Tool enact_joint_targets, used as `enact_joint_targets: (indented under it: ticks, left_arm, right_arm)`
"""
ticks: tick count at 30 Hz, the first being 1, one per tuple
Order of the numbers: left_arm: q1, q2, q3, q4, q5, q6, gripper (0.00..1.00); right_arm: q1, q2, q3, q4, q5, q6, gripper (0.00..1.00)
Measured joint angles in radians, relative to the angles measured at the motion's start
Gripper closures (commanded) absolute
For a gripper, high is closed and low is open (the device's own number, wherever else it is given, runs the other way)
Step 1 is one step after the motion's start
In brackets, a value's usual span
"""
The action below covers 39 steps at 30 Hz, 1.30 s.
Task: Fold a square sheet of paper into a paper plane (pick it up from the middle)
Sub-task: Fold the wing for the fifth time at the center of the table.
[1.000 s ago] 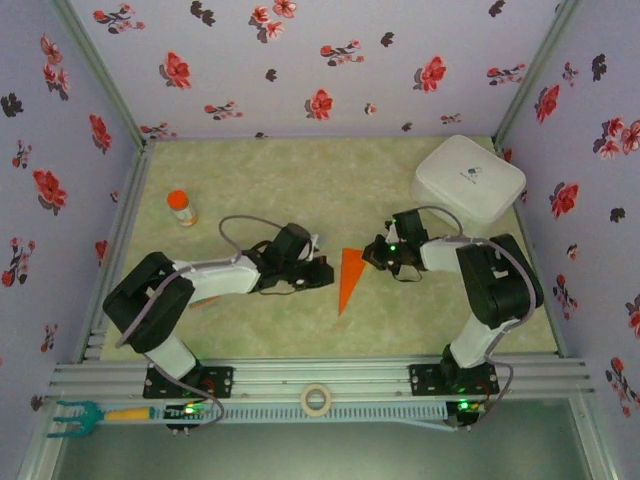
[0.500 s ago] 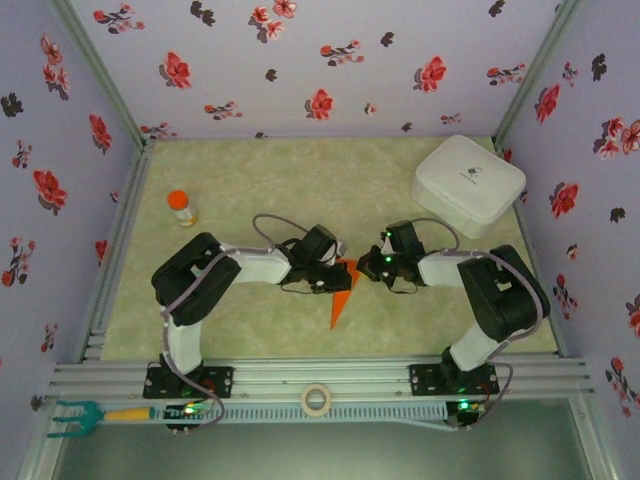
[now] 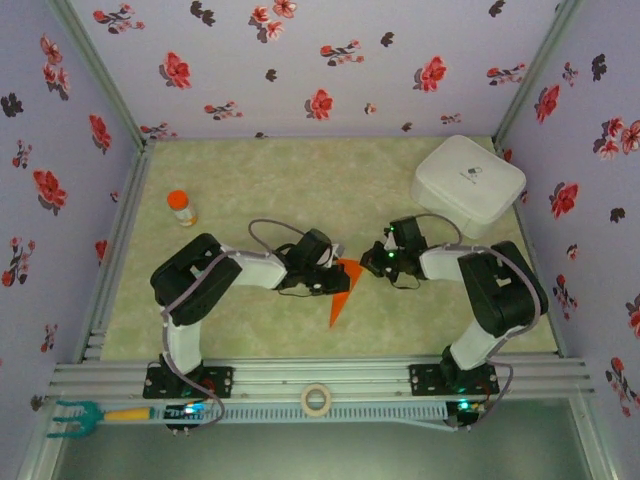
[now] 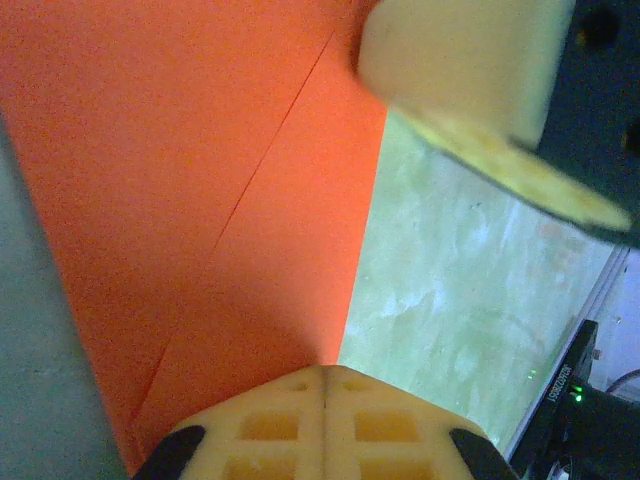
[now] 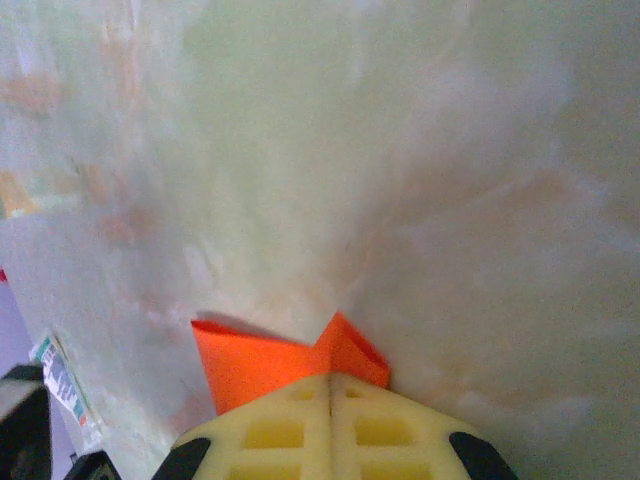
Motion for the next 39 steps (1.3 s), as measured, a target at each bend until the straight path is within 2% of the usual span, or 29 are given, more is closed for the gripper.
enact_joint_targets:
  ticks: [6, 13, 23, 29, 33, 39]
  left_arm:
    - [0.0, 0.0, 0.0, 0.0, 0.0, 0.0, 1.0]
    - [0.0, -0.002, -0.005, 0.009, 0.0, 0.0, 1.0]
    - [0.0, -0.017, -0.016, 0.002, -0.003, -0.01, 1.0]
    - [-0.002, -0.053, -0.017, -0.054, -0.032, -0.023, 0.83]
    - [-0.002, -0.151, -0.026, -0.114, -0.071, -0.016, 0.72]
    - [0.02, -0.314, -0.088, -0.138, -0.115, -0.011, 0.72]
  right_arm:
    - [-0.063, 0.01, 0.01, -0.003, -0.001, -0.026, 0.94]
    - [-0.085, 0.002, 0.063, -0.069, 0.026, -0.062, 0.93]
    - [-0.054, -0.185, 0.003, -0.097, 0.029, -0.042, 0.89]
    - [0.034, -0.238, -0.077, -0.097, 0.036, 0.0, 0.85]
    - [0.065, -0.262, -0.138, -0.093, 0.045, 0.034, 0.81]
    - [0.121, -0.273, -0.165, -0.079, 0.045, 0.071, 0.79]
